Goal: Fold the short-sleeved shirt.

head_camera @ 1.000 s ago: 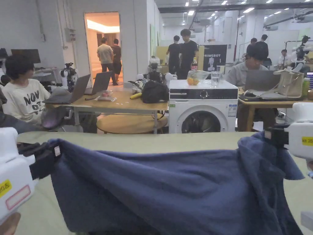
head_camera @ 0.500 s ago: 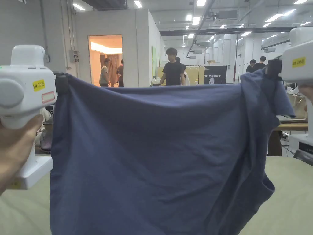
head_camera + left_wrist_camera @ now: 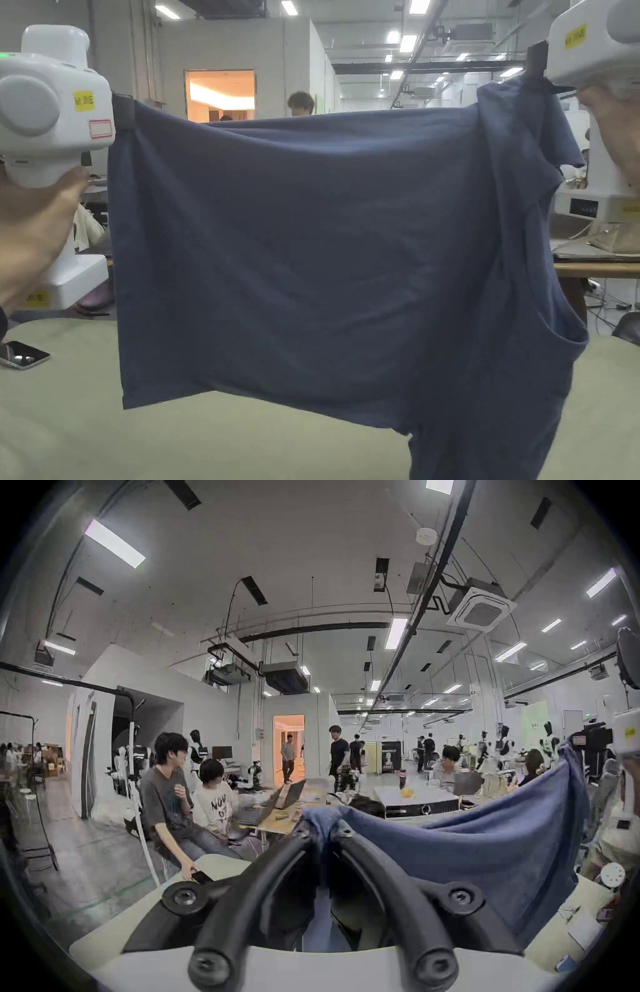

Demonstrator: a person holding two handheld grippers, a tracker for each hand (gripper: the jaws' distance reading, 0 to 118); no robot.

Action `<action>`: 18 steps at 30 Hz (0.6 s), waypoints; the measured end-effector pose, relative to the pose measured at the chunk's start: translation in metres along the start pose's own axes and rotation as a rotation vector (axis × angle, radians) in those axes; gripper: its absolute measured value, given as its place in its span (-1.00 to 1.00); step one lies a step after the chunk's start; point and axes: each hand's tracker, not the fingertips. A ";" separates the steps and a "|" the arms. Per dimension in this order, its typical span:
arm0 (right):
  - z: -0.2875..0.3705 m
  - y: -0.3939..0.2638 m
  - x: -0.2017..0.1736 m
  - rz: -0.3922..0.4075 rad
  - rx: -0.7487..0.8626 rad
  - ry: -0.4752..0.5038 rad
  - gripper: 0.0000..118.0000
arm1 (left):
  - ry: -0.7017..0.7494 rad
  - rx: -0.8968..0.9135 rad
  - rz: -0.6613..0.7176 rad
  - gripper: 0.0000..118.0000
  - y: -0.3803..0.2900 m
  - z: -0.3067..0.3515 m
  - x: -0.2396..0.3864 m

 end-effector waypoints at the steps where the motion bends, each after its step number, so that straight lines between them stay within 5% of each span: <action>1: -0.004 0.001 0.001 0.004 -0.006 0.004 -1.00 | -0.010 -0.010 0.023 -0.99 -0.001 -0.003 -0.001; 9: -0.036 -0.066 0.010 -0.011 -0.135 0.015 -1.00 | -0.024 -0.112 0.012 -0.99 -0.077 -0.024 0.006; 18: 0.043 -0.166 0.025 -0.001 -0.212 0.123 -1.00 | -0.112 -0.222 0.059 -0.99 -0.177 0.044 0.013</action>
